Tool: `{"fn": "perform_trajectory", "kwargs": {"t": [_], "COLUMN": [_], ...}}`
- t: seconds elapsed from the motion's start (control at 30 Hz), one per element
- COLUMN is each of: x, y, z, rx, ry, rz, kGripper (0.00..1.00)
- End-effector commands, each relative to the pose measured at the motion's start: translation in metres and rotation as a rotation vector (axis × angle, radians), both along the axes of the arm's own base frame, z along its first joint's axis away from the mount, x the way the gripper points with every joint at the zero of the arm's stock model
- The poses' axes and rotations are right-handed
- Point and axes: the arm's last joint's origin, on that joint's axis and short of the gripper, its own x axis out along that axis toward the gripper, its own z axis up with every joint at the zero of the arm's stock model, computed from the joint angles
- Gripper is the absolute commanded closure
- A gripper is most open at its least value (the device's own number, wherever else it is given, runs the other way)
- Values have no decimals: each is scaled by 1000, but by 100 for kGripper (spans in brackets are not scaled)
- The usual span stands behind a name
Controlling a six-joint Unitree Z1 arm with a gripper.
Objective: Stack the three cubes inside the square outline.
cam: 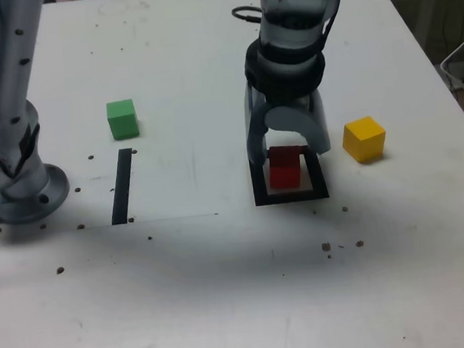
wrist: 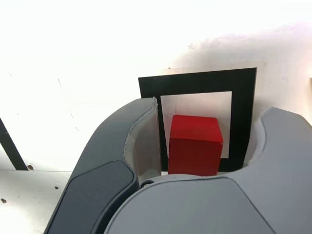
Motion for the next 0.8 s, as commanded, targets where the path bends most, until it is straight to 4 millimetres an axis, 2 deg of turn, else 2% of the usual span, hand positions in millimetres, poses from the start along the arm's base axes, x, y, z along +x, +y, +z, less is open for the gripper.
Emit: {"fn": "perform_trajectory", "kwargs": {"t": [0.0,0.23,0.43,0.6,0.77], "x": [-1,4,13,34,57], "y": [1,2,5,13,20], "z": [12,38,51,53,45], "rx": [0,7,2,-13,-44], "ry": [-33,-66,-51,-81,-137], "rz": [-16,-103,-168,-176,-75], "kGripper": [1,1,1,1,1]}}
